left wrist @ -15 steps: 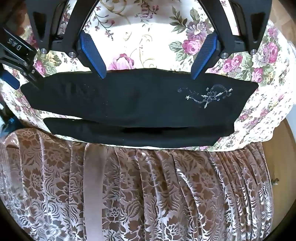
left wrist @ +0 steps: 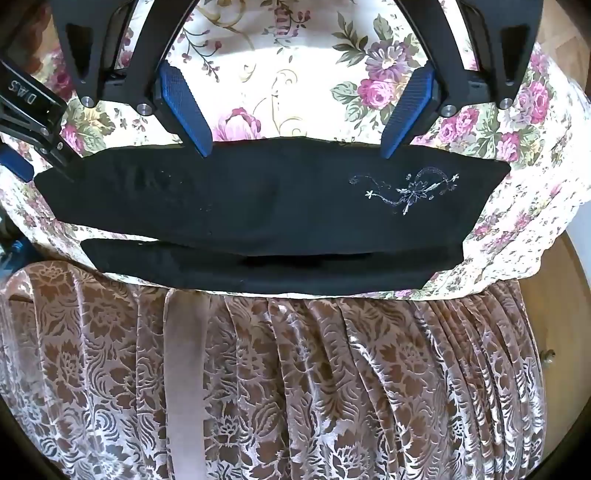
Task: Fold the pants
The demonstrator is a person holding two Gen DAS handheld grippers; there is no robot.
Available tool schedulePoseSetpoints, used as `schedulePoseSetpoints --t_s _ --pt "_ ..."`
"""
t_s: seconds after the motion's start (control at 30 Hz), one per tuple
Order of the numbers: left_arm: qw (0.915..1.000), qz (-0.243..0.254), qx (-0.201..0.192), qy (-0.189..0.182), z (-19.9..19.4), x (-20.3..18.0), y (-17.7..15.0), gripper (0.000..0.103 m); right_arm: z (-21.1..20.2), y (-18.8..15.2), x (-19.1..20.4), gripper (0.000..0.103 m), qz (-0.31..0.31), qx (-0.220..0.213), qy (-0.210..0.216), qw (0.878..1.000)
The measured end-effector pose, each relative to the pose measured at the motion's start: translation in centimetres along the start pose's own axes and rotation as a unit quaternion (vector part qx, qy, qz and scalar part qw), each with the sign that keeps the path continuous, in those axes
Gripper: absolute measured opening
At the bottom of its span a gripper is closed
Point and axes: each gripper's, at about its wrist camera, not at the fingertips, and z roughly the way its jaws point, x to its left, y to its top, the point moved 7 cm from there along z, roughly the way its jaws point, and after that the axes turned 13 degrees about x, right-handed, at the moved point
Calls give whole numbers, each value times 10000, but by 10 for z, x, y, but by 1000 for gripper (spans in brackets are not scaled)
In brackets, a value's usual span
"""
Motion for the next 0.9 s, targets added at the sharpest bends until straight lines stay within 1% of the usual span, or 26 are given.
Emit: schedulePoseSetpoints --t_s 0.5,0.9 --pt "10000 -9 62 22 4 3 -2 93 2 -1 1 103 0 16 27 10000" --pt "9998 -41 187 15 9 5 -3 93 5 -2 2 103 -9 63 46 10000"
